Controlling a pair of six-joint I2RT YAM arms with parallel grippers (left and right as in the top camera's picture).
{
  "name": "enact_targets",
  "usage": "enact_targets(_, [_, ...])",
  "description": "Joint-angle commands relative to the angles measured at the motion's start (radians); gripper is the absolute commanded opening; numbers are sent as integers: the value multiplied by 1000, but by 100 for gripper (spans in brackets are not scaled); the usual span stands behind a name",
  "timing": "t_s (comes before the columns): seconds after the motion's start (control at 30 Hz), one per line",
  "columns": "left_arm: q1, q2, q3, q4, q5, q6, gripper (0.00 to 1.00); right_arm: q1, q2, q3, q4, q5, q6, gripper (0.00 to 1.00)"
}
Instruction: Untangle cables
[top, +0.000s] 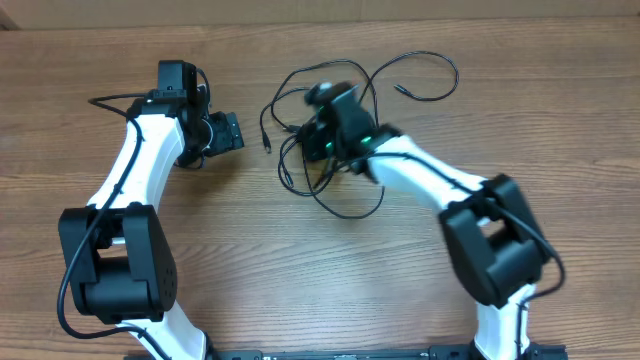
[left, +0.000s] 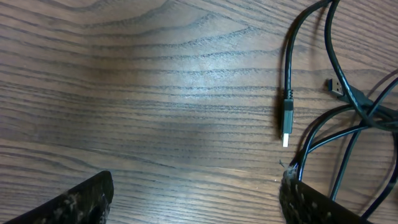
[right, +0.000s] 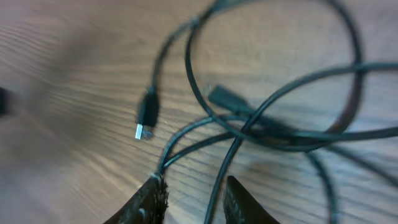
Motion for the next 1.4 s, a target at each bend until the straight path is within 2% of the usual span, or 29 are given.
enact_targets(0.0, [-4, 1, -5, 3, 11, -7, 86, 39, 63, 5, 39, 191, 41, 33])
enact_targets(0.13, [-4, 1, -5, 3, 11, -6, 87, 65, 109, 5, 73, 291, 40, 33])
enact_targets(0.23, [-4, 1, -5, 3, 11, -7, 87, 67, 133, 5, 81, 296, 40, 34])
enact_targets(0.3, [-4, 1, -5, 3, 11, -6, 88, 67, 142, 5, 81, 275, 40, 31])
enact_targets(0.33, [-4, 1, -5, 3, 11, -7, 88, 67, 146, 5, 77, 246, 40, 27])
enact_targets(0.4, [-4, 1, -5, 3, 11, -6, 88, 67, 145, 5, 63, 173, 40, 4])
enact_targets(0.57, [-4, 1, -5, 3, 11, -6, 89, 66, 95, 6, 6, 119, 79, 4])
enact_targets(0.7, [-4, 1, -5, 3, 12, -7, 91, 34, -71, 6, -12, 22, 97, 4])
enact_targets(0.9, [-4, 1, -5, 3, 55, -2, 93, -56, -230, 6, -14, -304, 123, 4])
enact_targets(1.17, [-2, 1, -5, 3, 87, 21, 95, -175, -255, 6, -9, -667, 219, 4])
enact_targets(1.27, [-2, 1, -5, 3, 76, 20, 96, -182, -285, 6, 7, -713, 219, 4])
enact_targets(1.37, [-2, 1, -5, 3, 75, 20, 96, -182, -331, 6, 16, -672, 219, 4])
